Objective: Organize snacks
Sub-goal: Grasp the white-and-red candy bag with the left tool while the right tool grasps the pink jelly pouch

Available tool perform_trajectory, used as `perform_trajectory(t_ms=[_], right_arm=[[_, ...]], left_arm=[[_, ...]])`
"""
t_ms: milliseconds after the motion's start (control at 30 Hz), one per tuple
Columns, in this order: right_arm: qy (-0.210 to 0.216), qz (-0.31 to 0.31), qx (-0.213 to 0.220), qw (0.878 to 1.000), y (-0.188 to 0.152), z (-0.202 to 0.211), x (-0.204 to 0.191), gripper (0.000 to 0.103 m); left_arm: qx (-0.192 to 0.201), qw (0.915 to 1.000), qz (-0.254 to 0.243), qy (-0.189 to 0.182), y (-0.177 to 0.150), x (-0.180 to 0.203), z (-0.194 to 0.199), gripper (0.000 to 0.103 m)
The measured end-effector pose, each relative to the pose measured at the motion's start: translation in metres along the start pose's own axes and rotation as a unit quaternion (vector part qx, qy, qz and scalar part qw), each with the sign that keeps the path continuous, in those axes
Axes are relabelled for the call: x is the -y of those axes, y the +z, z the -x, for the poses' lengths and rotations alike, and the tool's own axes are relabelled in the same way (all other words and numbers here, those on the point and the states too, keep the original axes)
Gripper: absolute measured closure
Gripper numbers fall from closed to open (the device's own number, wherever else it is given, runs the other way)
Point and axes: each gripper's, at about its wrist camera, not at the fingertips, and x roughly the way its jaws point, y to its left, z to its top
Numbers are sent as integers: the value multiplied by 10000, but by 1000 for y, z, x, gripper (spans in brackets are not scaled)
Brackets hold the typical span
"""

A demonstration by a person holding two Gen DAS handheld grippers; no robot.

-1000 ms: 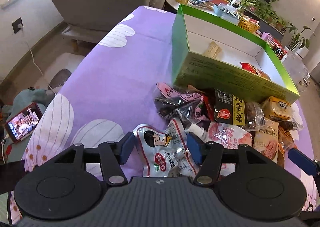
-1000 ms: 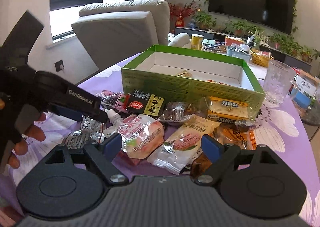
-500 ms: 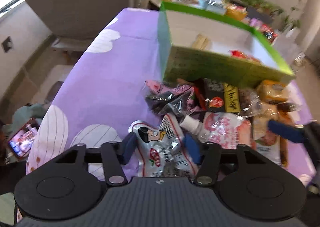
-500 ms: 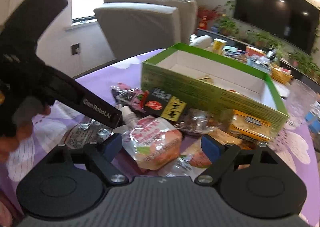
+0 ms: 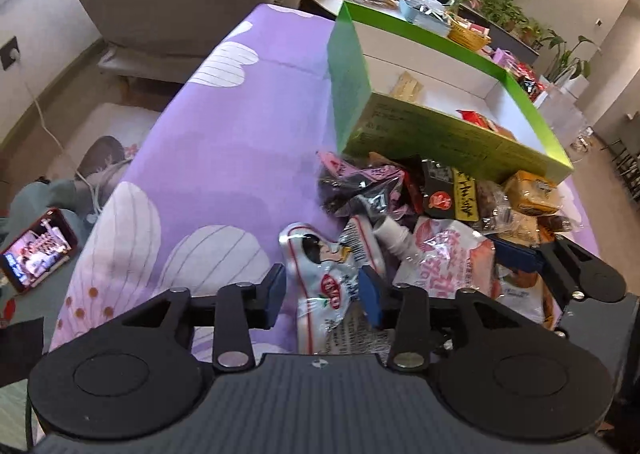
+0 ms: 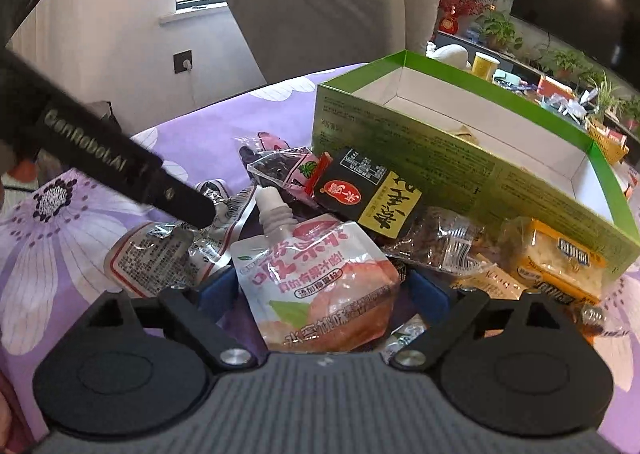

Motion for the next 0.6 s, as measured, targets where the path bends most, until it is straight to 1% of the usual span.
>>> perform_trajectory(t_ms=[100, 133, 167, 267, 367, 433, 533, 600], right_arm=[[62, -237, -15, 9997, 0, 4, -2, 55], [-5, -241, -20, 9997, 0, 7, -5, 55], [-71, -194, 27, 9998, -1, 11, -10, 56], [-159, -191, 186, 9995, -7, 27, -15, 64], [-316, -462, 402, 9976, -10, 45, -8, 64], [-468, -601, 529, 9957, -13, 55, -1, 64], [-509, -755, 569, 9942, -19, 61, 6, 64], [-480, -771, 558, 9943, -23, 62, 7, 64]], left_arm=[[166, 9998, 76, 102, -1, -2, 2, 57], [207, 9997, 98, 106, -2, -3, 3, 56], [225, 9996, 111, 93, -1, -3, 4, 55], [223, 9997, 96, 41, 0, 1, 5, 55], [215, 9998, 21, 34, 1, 10, 2, 54], [133, 9999, -4, 93, 0, 16, -3, 53], [-11, 9997, -28, 237, -2, 23, -10, 52], [61, 9990, -155, 406, -4, 28, -11, 52]])
